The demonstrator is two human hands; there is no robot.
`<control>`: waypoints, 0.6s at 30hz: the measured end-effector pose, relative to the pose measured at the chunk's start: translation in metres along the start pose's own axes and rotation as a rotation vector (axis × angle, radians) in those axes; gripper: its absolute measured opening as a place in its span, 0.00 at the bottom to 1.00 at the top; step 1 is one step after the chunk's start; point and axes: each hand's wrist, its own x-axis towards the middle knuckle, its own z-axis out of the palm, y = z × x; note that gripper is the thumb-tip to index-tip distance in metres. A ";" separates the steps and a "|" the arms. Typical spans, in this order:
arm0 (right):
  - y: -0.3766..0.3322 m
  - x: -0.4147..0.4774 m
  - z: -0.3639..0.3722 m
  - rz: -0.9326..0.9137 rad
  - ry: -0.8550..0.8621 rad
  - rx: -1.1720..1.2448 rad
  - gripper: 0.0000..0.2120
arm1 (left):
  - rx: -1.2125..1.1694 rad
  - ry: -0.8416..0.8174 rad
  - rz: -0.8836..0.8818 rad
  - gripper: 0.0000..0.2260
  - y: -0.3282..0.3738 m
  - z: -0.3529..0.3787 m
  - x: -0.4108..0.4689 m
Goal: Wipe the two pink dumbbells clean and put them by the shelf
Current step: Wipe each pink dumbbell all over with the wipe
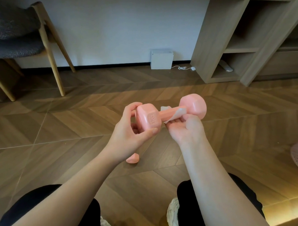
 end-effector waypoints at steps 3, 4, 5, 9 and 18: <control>-0.003 -0.003 -0.001 -0.004 -0.041 0.042 0.32 | 0.038 -0.041 0.012 0.34 -0.002 0.001 0.001; -0.005 -0.003 -0.002 0.010 -0.069 0.043 0.28 | 0.067 -0.061 0.032 0.34 -0.002 -0.001 0.001; -0.007 -0.002 -0.001 0.027 -0.069 0.036 0.18 | 0.111 -0.080 0.065 0.35 -0.002 -0.002 0.001; -0.010 0.002 -0.003 0.081 -0.047 0.011 0.14 | 0.178 -0.188 0.102 0.36 -0.007 -0.006 0.000; -0.002 0.000 0.000 0.045 -0.013 0.013 0.09 | 0.270 -0.113 0.120 0.33 0.000 -0.007 0.000</control>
